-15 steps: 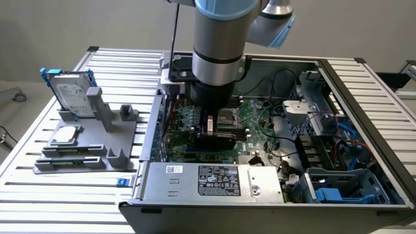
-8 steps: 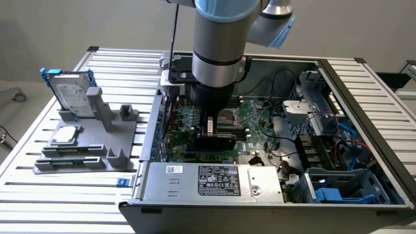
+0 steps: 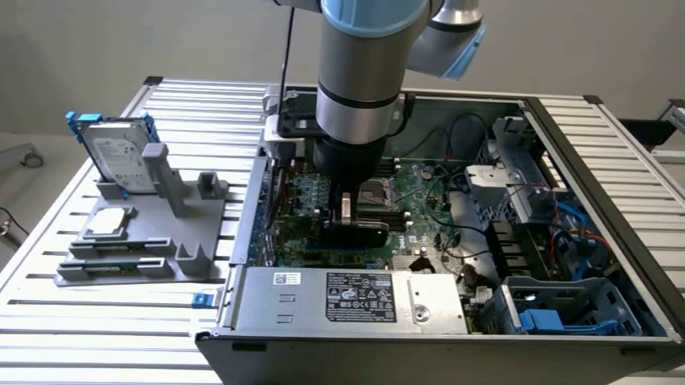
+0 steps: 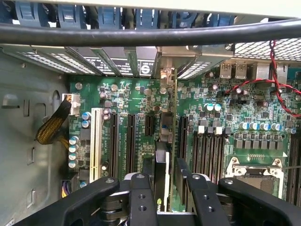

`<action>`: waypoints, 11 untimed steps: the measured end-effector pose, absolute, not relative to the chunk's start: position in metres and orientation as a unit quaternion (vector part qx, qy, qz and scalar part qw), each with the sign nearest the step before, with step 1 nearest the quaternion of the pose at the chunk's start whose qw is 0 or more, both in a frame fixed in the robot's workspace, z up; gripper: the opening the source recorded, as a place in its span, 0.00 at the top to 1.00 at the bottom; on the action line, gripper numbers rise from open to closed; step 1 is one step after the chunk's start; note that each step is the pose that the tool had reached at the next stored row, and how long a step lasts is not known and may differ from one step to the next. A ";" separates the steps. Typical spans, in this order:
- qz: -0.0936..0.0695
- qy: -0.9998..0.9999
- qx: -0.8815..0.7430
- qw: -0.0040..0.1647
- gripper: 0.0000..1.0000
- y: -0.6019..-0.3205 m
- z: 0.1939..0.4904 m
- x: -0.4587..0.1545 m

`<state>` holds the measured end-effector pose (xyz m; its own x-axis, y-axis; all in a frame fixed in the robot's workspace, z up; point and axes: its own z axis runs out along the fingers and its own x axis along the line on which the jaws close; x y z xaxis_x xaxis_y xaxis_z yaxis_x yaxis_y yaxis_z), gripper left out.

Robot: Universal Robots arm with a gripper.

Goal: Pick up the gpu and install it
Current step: 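Insert the gpu into the slot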

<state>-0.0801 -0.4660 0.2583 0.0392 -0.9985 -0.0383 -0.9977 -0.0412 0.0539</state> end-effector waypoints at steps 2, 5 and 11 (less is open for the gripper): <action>-0.033 -0.692 0.721 0.007 0.66 -0.466 0.260 -0.080; -0.035 -0.692 0.721 0.009 0.66 -0.466 0.266 -0.080; -0.039 -0.692 0.720 0.013 0.66 -0.466 0.284 -0.080</action>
<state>-0.0800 -0.4660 0.2836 0.0385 -0.9985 -0.0390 -0.9965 -0.0412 0.0731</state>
